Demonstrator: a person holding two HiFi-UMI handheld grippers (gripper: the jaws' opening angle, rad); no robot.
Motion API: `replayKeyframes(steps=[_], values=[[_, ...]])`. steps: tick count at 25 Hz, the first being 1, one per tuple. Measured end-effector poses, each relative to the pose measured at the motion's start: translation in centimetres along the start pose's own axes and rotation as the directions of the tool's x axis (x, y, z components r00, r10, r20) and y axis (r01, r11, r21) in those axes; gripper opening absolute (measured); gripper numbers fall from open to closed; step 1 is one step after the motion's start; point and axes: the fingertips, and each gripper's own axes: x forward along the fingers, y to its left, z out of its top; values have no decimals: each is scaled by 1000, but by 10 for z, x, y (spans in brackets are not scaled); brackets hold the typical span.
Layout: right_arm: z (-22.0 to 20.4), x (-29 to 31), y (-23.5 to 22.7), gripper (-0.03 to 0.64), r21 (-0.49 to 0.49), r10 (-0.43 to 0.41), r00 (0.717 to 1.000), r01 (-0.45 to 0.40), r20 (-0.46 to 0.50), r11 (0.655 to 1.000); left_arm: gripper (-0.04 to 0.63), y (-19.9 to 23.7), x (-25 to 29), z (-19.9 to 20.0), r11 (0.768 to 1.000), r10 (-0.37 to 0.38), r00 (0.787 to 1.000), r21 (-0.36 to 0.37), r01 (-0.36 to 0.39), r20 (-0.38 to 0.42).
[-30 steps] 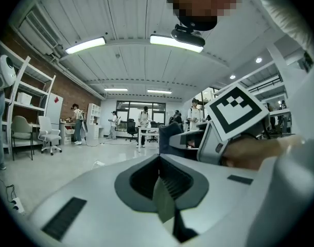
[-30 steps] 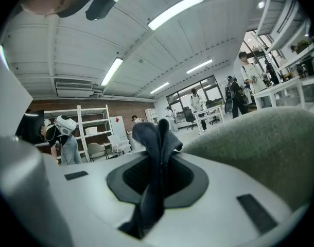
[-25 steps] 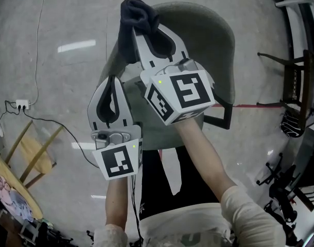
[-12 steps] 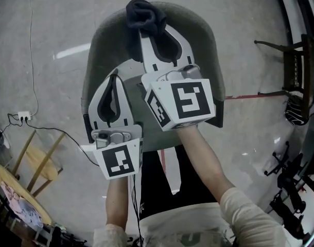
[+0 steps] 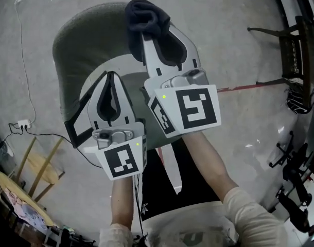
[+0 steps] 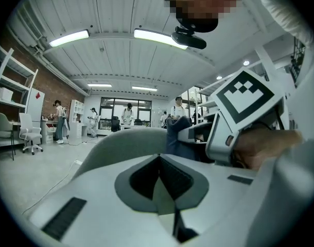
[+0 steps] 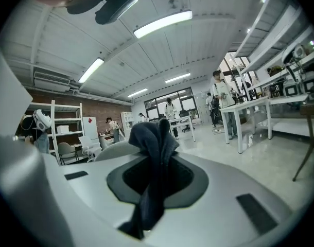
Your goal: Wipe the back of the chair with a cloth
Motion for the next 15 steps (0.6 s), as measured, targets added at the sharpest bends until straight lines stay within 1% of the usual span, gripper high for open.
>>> replayKeyframes(steps=[2,5,10,15], values=[[0,-9,-12,60,-10,-24,1000,24,0,1000,15,-12,-3,-3,1000,-12,1000,-9,12,-3],[-1,-16,-21,60,-27,-58,998,58,-4,998,15,-16,-5,-8,1000,-21,1000,6,21,-12],[-5,-24,-32,60,-26,-109,994,108,-28,994,15,0,-10,-8,1000,-4,1000,1,4,-27],[-3,-30,-33,58,-47,-124,992,122,-34,991,15,15,-11,2,1000,22,1000,1,-22,6]])
